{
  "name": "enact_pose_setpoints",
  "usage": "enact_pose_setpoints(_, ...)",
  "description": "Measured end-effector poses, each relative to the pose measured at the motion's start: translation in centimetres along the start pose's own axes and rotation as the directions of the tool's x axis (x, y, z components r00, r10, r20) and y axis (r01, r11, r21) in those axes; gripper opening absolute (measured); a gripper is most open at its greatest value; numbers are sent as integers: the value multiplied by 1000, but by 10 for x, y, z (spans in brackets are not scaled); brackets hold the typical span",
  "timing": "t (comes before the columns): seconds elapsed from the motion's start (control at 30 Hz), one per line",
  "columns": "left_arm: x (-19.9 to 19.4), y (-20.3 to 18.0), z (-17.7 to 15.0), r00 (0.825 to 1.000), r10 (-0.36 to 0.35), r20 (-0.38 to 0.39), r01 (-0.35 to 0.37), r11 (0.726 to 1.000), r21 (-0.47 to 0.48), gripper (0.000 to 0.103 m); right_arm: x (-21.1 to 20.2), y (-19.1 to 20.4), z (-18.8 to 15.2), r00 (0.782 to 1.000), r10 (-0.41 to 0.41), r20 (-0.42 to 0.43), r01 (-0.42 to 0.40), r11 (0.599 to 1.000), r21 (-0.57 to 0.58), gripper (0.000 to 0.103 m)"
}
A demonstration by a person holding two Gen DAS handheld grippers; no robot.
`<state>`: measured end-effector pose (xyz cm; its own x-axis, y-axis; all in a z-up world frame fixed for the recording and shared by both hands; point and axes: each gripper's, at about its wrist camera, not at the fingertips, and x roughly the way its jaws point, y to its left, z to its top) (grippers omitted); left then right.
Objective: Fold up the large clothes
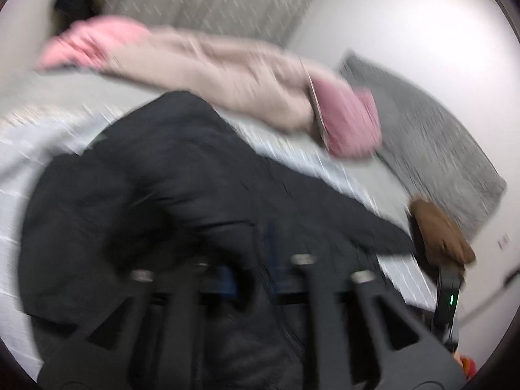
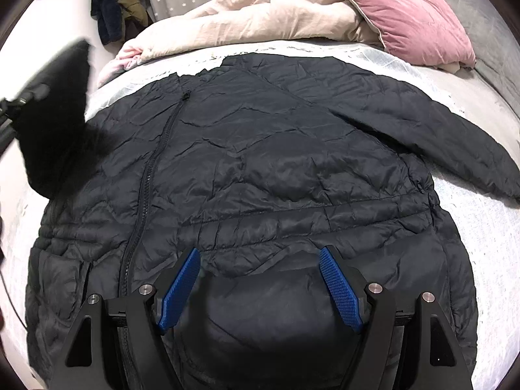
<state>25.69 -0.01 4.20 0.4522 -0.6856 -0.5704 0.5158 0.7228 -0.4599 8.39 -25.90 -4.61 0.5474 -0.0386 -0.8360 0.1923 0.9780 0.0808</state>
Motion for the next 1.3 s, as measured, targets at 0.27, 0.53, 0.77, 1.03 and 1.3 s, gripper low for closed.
enact_pose_setpoints(0.27,-13,0,-25,994,-35,-101,39,999,38,71,-1,-5,1,999,32,-19,-32,999,10,77)
enact_pose_setpoints(0.53,-88,76,-38,957,280,78,-270,956,-117,70,-3,4,7,949,309,-66,-303,949,86,77)
enact_pose_setpoints(0.77,-109,120,-37,935,342,92,-322,929,-181,64,-5,39,45,870,493,-12,-486,860,154,77)
enact_pose_setpoints(1.03,-75,121,-27,931,351,97,-336,931,-139,35,82,67,94,965,254,-64,-239,955,176,76)
enact_pose_setpoints(1.3,-58,131,-33,943,323,75,-310,939,-147,27,79,48,110,949,266,169,-301,924,236,6)
